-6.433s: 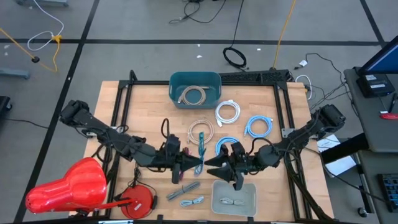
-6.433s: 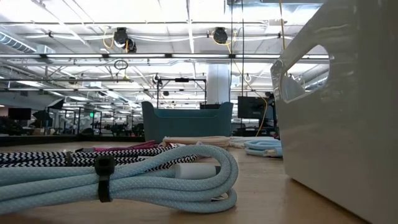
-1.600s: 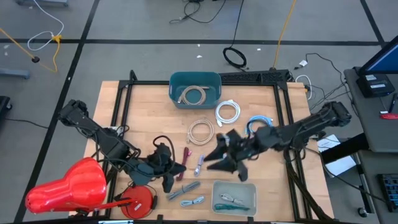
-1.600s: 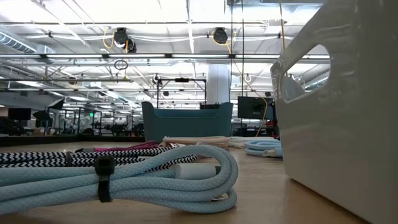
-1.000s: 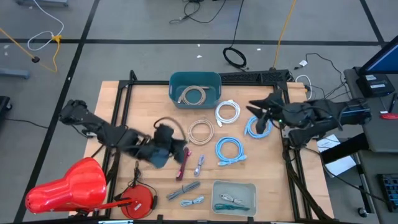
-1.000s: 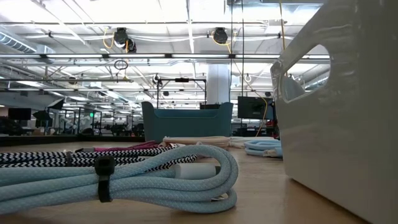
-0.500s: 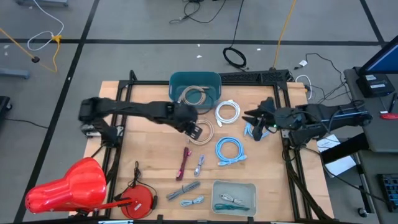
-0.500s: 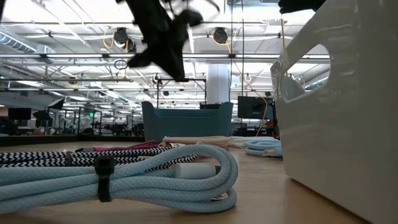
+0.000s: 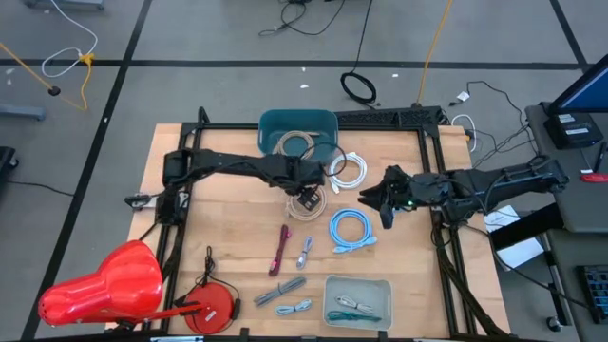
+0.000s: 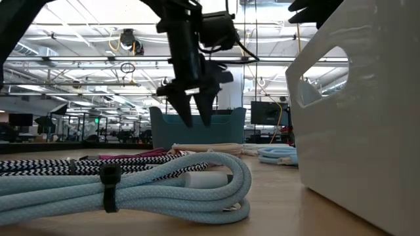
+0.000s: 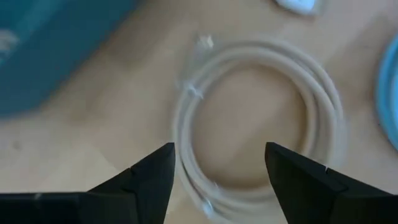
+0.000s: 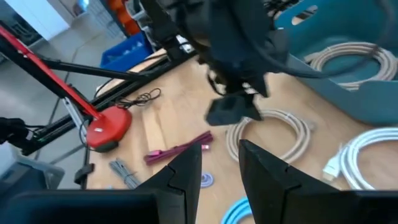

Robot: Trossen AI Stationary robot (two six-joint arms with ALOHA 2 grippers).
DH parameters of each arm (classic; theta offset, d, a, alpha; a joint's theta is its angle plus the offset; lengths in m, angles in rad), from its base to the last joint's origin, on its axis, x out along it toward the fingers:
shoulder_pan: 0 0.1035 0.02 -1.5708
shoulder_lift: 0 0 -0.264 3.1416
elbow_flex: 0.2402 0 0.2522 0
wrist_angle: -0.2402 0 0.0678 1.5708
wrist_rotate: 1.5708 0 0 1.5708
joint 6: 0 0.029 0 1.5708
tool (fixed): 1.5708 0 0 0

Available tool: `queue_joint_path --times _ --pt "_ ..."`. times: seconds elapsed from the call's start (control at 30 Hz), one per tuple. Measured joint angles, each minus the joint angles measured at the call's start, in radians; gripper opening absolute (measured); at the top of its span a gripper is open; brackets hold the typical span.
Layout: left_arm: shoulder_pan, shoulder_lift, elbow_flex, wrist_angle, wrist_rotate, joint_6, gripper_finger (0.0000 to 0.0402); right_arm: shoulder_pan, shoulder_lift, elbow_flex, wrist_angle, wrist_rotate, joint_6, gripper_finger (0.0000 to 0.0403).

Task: Pick & Place USB Port
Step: Put the light brown HDMI cable into the blue bin

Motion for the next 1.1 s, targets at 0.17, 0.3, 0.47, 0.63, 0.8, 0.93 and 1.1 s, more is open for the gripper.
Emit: queue_joint_path --times 0.17,0.3,0.47,0.63,0.8,0.93,1.1 --pt "0.030 0.056 0.021 -0.010 0.003 0.022 0.0255 0.000 -0.003 0.000 0.026 -0.022 -0.007 0.0095" --pt "0.050 0.096 0.020 -0.069 0.015 0.004 0.0255 0.002 -0.016 0.000 0.024 -0.027 -0.006 0.0095" --pt "0.052 0.129 0.020 -0.094 0.046 0.003 0.0242 0.015 -0.041 0.000 0.026 -0.021 -0.005 0.0095" --pt "0.048 0.138 0.020 -0.093 0.083 -0.014 0.0144 0.016 -0.057 0.000 0.026 -0.021 0.000 0.0095" --pt "0.043 0.138 0.022 -0.102 0.144 -0.013 0.0037 0.016 -0.060 0.000 0.032 -0.020 0.001 0.0095" --pt "0.018 0.125 0.065 -0.163 0.191 -0.025 0.0037 0.016 -0.060 0.000 0.032 -0.020 -0.002 0.0095" --pt "-0.035 0.024 0.168 -0.205 0.174 -0.021 0.0037 0.016 -0.060 0.000 0.036 -0.019 -0.019 0.0095"
